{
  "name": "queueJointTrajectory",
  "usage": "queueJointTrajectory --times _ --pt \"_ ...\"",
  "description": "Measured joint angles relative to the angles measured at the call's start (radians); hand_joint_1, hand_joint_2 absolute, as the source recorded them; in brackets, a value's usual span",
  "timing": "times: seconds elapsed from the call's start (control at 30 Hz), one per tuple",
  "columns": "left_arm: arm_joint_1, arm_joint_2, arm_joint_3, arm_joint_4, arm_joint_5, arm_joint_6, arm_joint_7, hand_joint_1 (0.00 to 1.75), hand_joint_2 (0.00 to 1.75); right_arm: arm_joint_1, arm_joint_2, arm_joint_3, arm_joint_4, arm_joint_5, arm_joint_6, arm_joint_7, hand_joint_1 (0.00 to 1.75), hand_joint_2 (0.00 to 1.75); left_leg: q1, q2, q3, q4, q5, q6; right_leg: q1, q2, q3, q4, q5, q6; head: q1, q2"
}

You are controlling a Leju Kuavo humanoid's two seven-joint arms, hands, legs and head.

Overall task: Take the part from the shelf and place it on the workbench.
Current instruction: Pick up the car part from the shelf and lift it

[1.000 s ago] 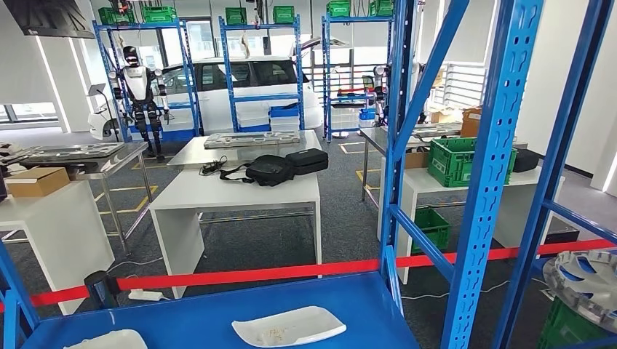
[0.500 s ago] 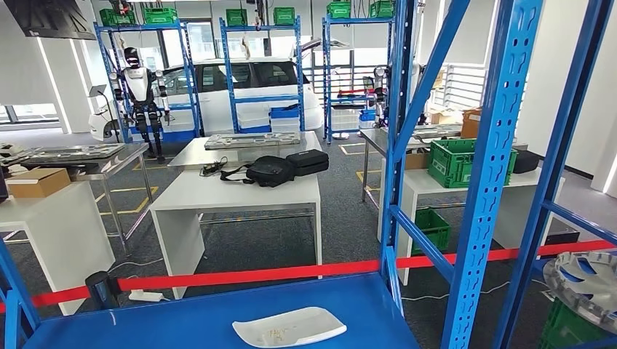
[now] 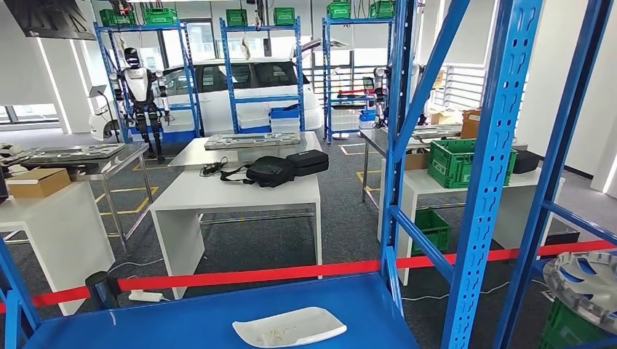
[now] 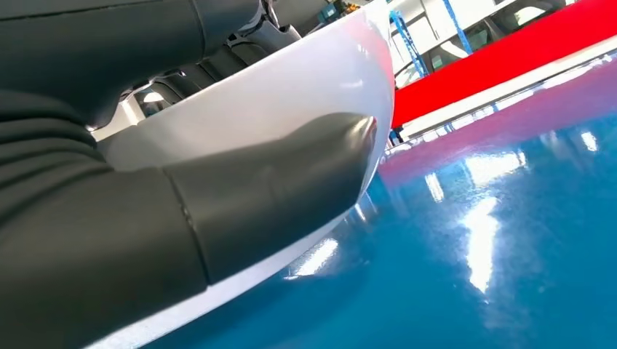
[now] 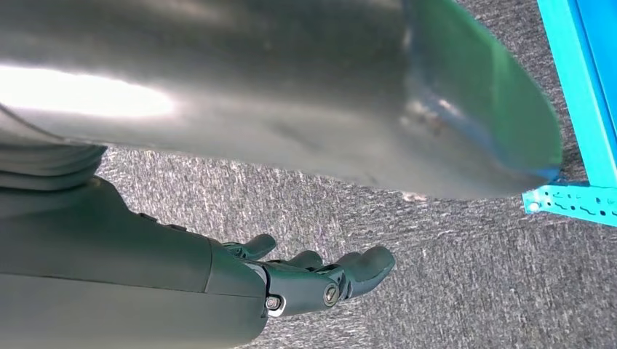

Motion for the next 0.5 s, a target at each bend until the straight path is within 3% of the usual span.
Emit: queueJointTrajectory --times 0.13,0.27,0.5 --pt "0.002 -0.007 0.04 -0.001 0.091 0.002 -0.066 1.75 1.75 0.0 0.0 0.0 0.0 0.004 0.0 0.0 0.0 0.0 0.0 0.0 0.0 0.0 0.0 0.0 0.0 0.0 0.0 0.0 0.0 0.0 0.0 0.0" --pt "0.003 -0.019 0.116 -0.004 0.195 0.003 -0.158 1.75 1.75 0.0 0.0 0.0 0.0 0.008 0.0 0.0 0.0 0.0 0.0 0.0 0.001 0.0 0.0 0.0 0.0 0.0 0.001 0.0 0.0 0.0 0.0 0.0" --pt "0.004 -0.034 0.187 -0.008 0.239 0.003 -0.203 1.75 1.75 0.0 0.0 0.0 0.0 0.009 -0.001 0.0 0.0 0.0 0.0 0.0 0.001 0.0 0.0 0.0 0.0 0.0 0.001 0.0 0.0 0.0 0.0 0.0"
